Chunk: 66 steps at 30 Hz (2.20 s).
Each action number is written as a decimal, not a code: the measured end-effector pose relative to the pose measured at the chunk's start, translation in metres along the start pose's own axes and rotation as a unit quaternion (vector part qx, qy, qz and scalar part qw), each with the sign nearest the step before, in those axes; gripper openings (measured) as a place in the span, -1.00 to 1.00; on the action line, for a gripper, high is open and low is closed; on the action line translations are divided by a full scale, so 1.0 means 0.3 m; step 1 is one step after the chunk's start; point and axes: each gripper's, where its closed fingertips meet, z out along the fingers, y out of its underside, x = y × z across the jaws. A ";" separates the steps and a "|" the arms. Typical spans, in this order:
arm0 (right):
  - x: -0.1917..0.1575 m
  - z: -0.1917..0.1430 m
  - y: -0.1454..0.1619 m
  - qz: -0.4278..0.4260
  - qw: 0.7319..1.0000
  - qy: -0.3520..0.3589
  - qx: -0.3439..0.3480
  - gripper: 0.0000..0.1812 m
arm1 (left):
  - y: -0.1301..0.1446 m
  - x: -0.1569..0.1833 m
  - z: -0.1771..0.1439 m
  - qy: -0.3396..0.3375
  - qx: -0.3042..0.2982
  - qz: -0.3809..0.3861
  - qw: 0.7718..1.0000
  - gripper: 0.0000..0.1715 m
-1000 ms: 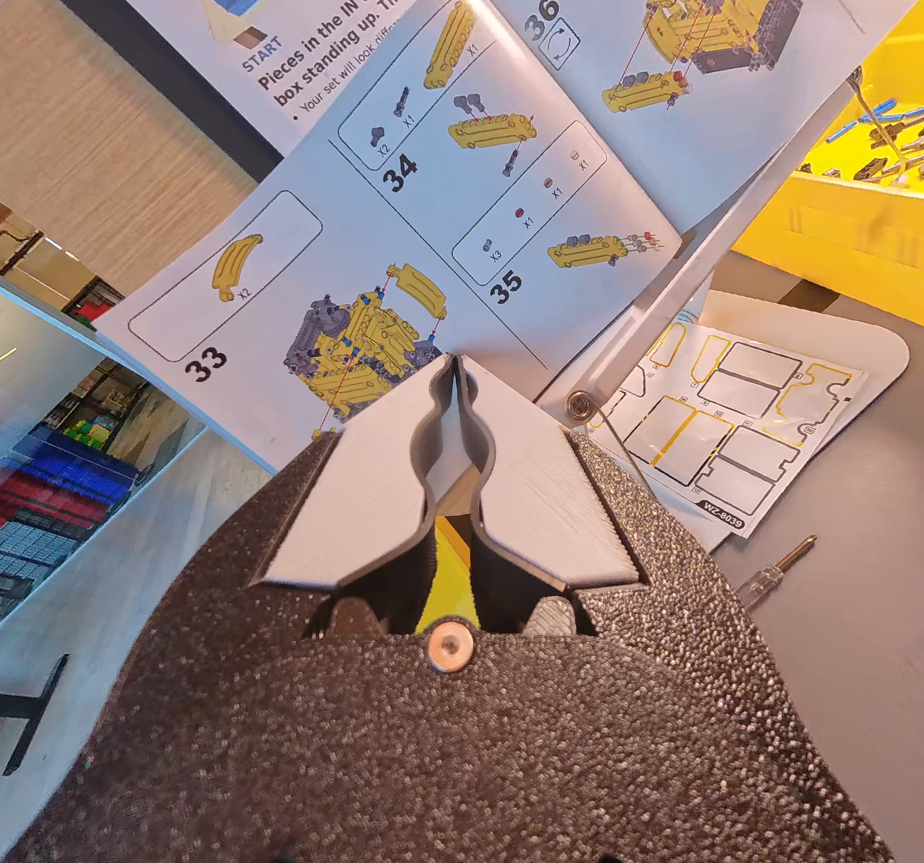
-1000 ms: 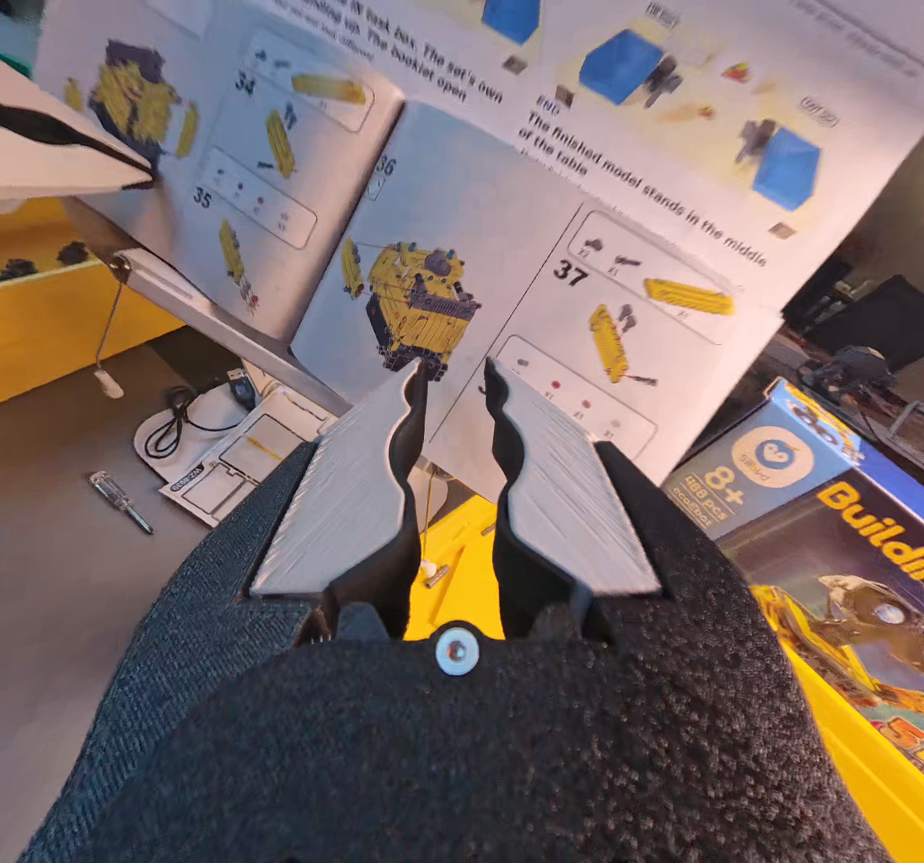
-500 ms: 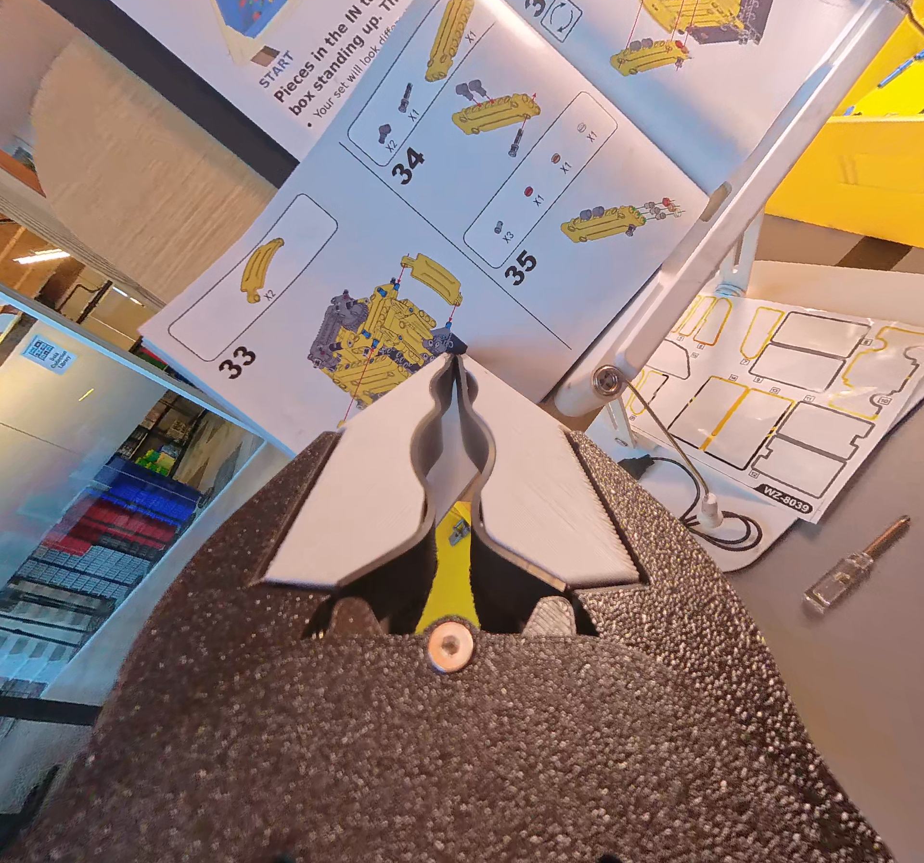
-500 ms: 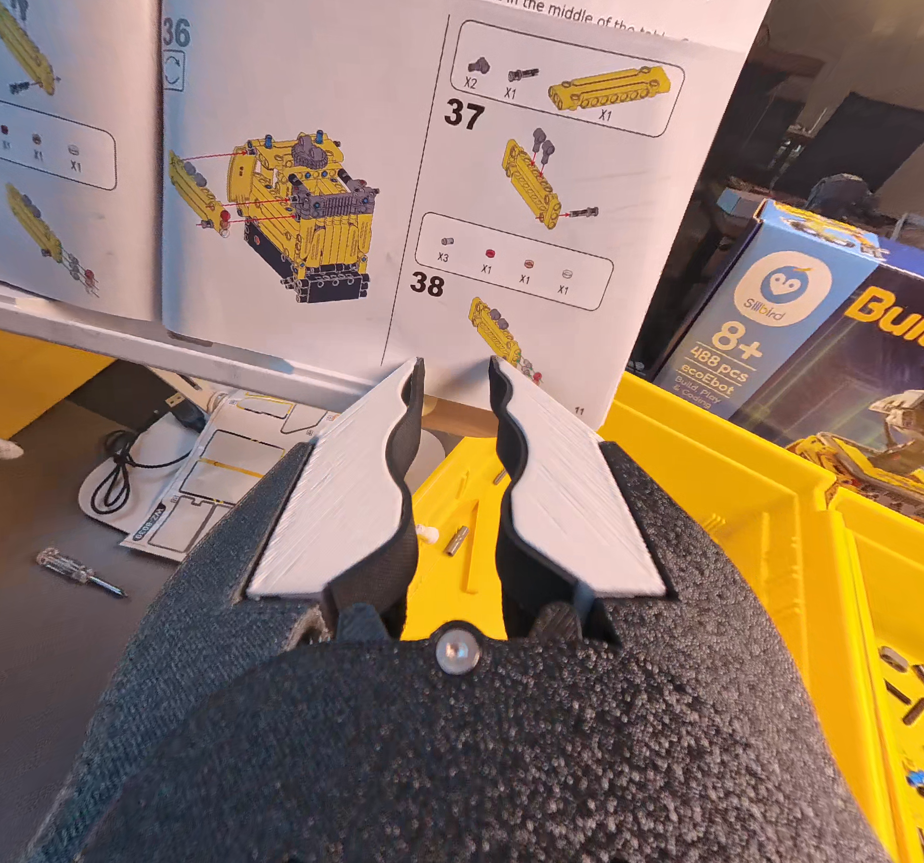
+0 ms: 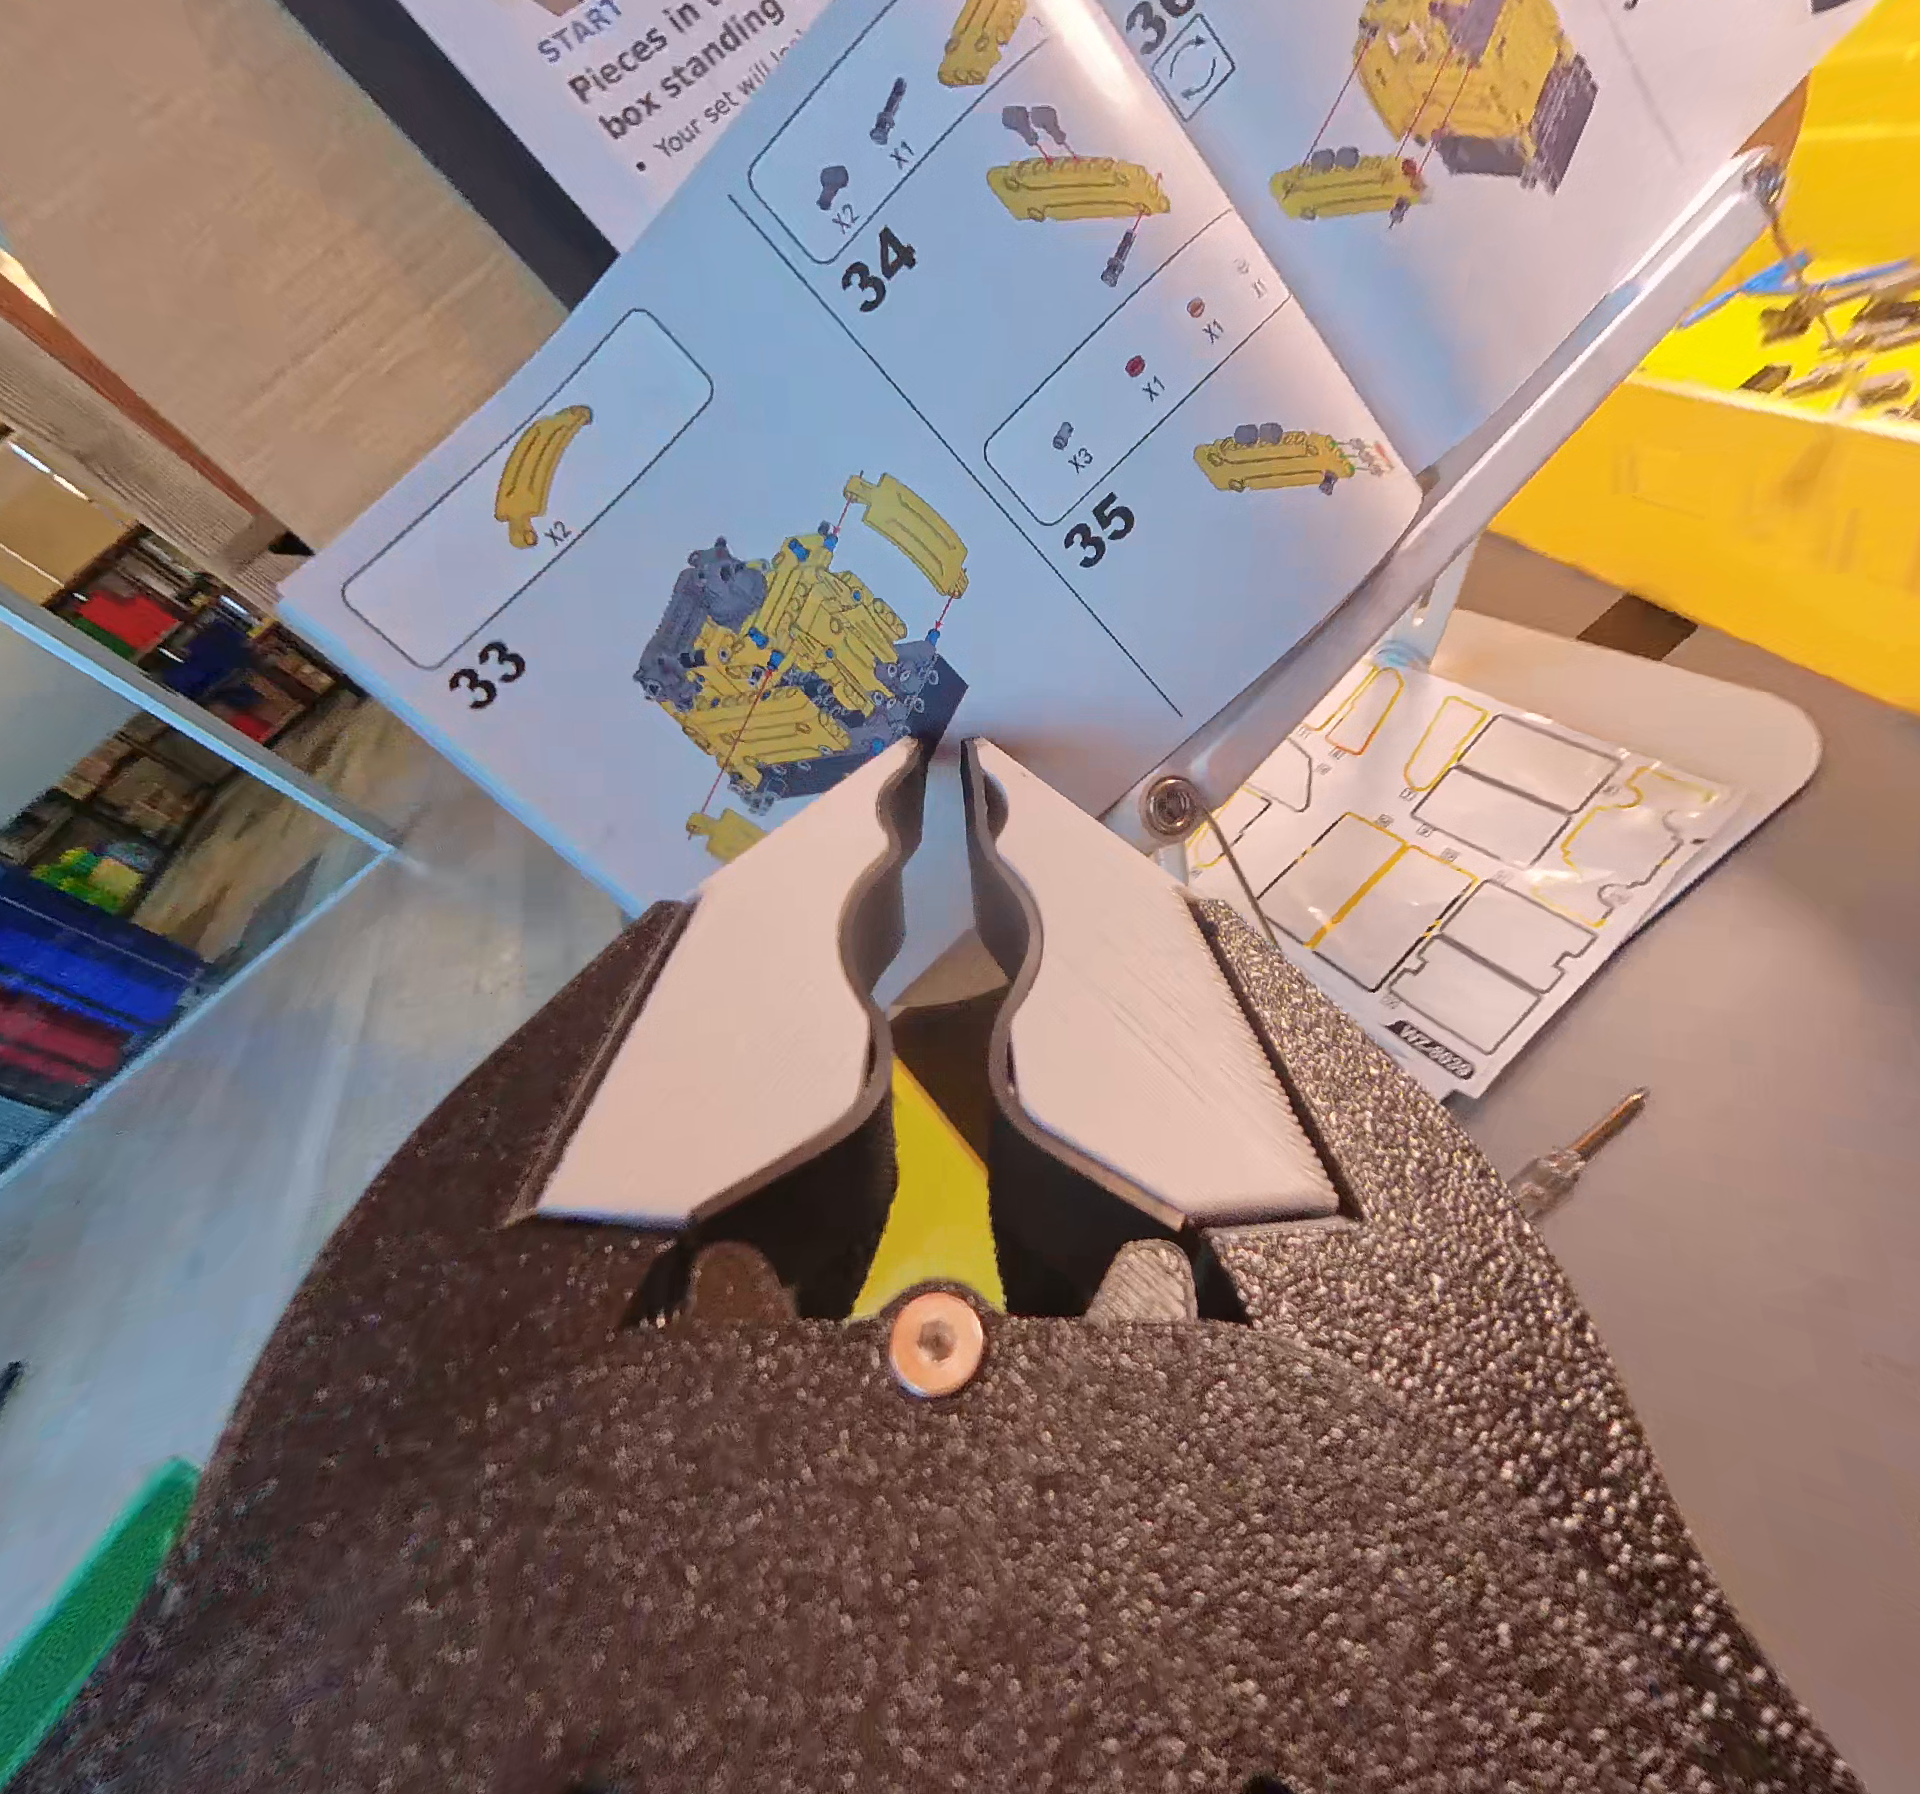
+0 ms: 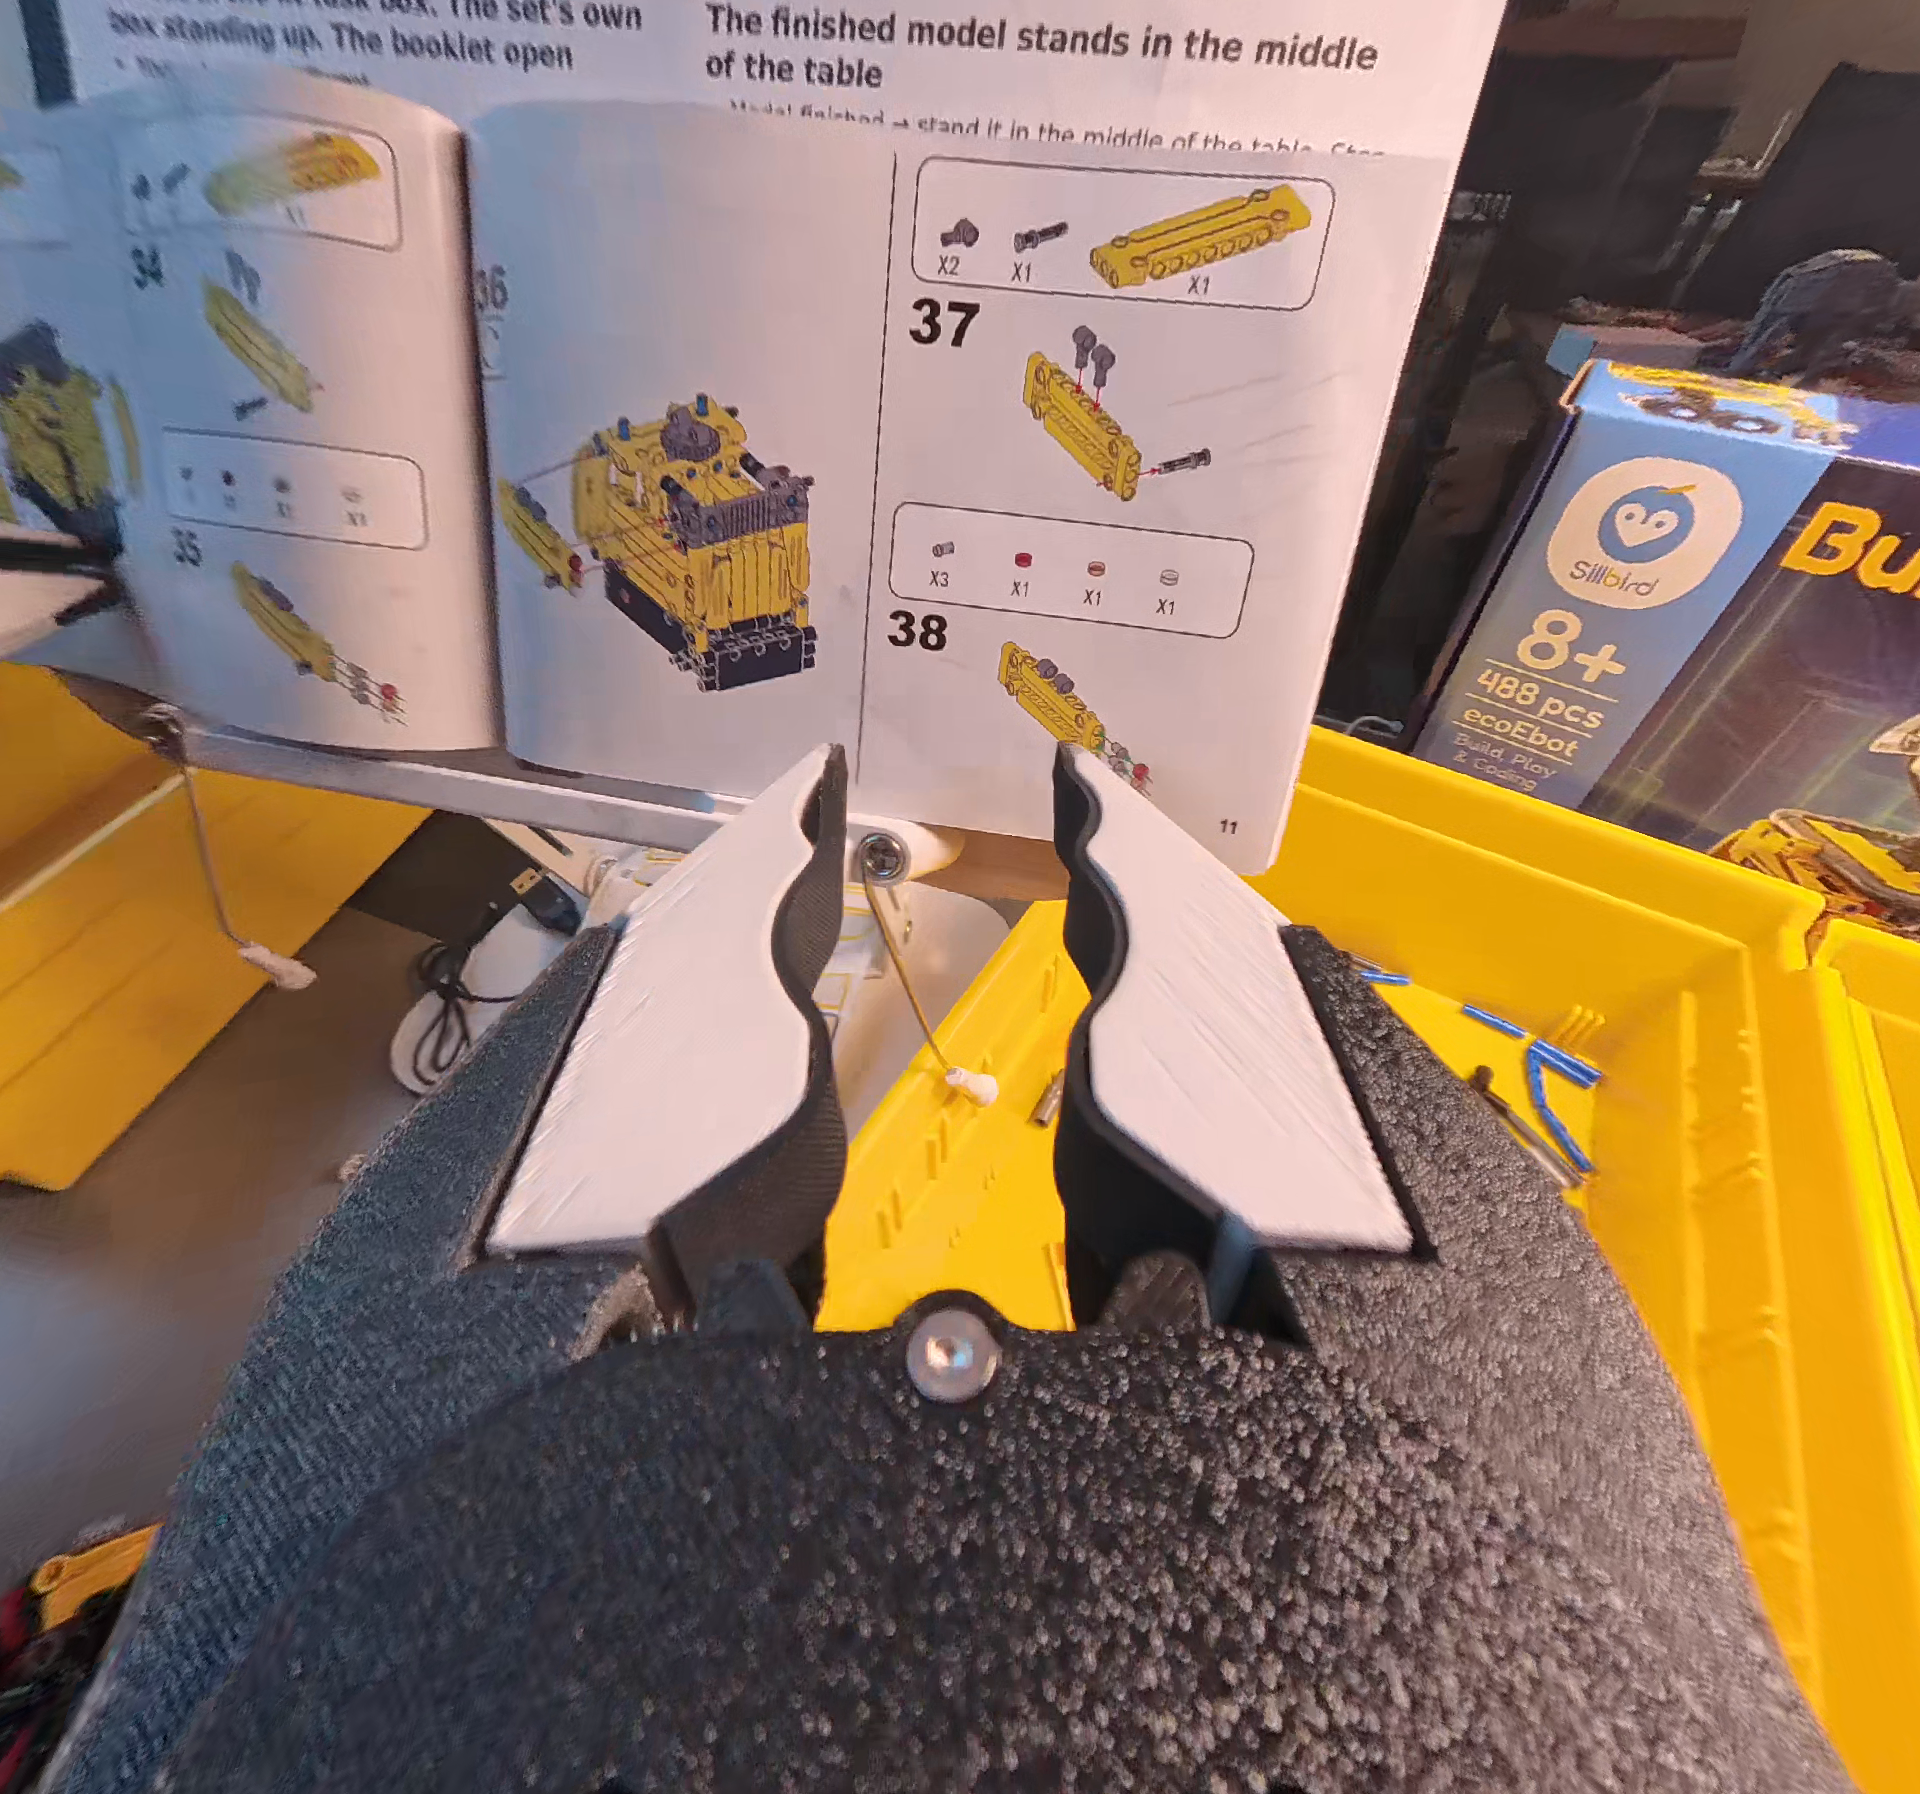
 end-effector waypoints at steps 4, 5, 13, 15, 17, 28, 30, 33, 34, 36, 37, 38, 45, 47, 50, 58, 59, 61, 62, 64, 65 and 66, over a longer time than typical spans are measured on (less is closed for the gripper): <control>-0.054 -0.069 -0.045 0.030 0.999 -0.026 0.025 -0.53 | -0.001 0.012 -0.021 0.007 0.018 -0.052 0.998 -0.91; -0.069 -0.088 -0.054 0.030 0.999 -0.033 0.030 -0.53 | -0.002 0.018 -0.028 0.008 0.022 -0.058 0.998 -0.91; -0.154 -0.249 -0.033 0.041 0.995 -0.071 0.062 -0.53 | -0.014 0.086 -0.108 0.019 0.053 -0.085 0.995 -0.87; -0.177 -0.284 -0.004 0.044 0.994 -0.082 0.062 -0.53 | -0.017 0.106 -0.129 0.023 0.060 -0.092 0.994 -0.87; -0.209 -0.326 0.029 0.041 0.993 -0.098 0.059 -0.53 | -0.025 0.137 -0.159 0.037 0.072 -0.112 0.990 -0.86; -0.292 -0.578 0.146 -0.017 0.992 -0.119 0.047 -0.52 | 0.041 0.366 -0.338 0.142 0.085 -0.213 0.963 -0.74; -0.307 -0.611 0.157 -0.016 0.990 -0.128 0.059 -0.53 | 0.047 0.400 -0.358 0.153 0.087 -0.224 0.959 -0.73; -0.338 -0.670 0.185 -0.014 0.988 -0.134 0.071 -0.52 | 0.057 0.473 -0.399 0.169 0.087 -0.237 0.953 -0.66; -0.341 -0.697 0.190 -0.020 0.989 -0.128 0.075 -0.51 | 0.057 0.498 -0.417 0.176 0.085 -0.238 0.951 -0.62; -0.324 -0.762 0.198 -0.040 0.991 -0.102 0.076 -0.50 | 0.051 0.544 -0.465 0.192 0.087 -0.232 0.950 -0.57; -0.303 -0.796 0.209 -0.054 0.993 -0.083 0.066 -0.48 | 0.049 0.565 -0.490 0.199 0.089 -0.232 0.948 -0.55; -0.273 -0.833 0.220 -0.067 0.995 -0.059 0.055 -0.46 | 0.048 0.584 -0.516 0.208 0.090 -0.235 0.945 -0.53; -0.005 -1.057 0.363 -0.120 0.986 0.103 -0.060 -0.01 | 0.098 0.669 -0.633 0.246 0.069 -0.254 0.933 -0.50; 0.065 -1.055 0.464 -0.103 0.981 0.124 -0.111 0.20 | 0.116 0.672 -0.631 0.248 0.060 -0.245 0.935 -0.50; 0.107 -0.992 0.577 -0.069 0.980 0.115 -0.148 0.34 | 0.116 0.673 -0.634 0.256 0.054 -0.247 0.933 -0.47; 0.012 -0.918 0.571 -0.136 0.978 -0.075 -0.136 0.02 | 0.110 0.707 -0.718 0.289 0.075 -0.198 0.933 -0.48; -0.016 -0.931 0.548 -0.135 0.977 -0.111 -0.120 -0.40 | 0.104 0.725 -0.730 0.309 0.077 -0.198 0.927 -0.48; -0.110 -0.966 0.499 -0.129 0.965 -0.213 -0.082 -0.74 | 0.087 0.765 -0.750 0.351 0.078 -0.206 0.910 -0.43; -0.135 -0.969 0.483 -0.126 0.961 -0.234 -0.075 -0.81 | 0.082 0.786 -0.758 0.368 0.077 -0.207 0.903 -0.41; -0.118 -0.943 0.471 -0.157 0.964 -0.199 -0.080 -0.90 | 0.086 0.822 -0.766 0.382 0.070 -0.196 0.900 -0.40; -0.113 -0.935 0.467 -0.170 0.964 -0.182 -0.089 -0.85 | 0.089 0.836 -0.769 0.384 0.067 -0.186 0.902 -0.40; -0.117 -0.929 0.447 -0.168 0.968 -0.167 -0.087 -0.74 | 0.089 0.848 -0.773 0.385 0.066 -0.176 0.903 -0.40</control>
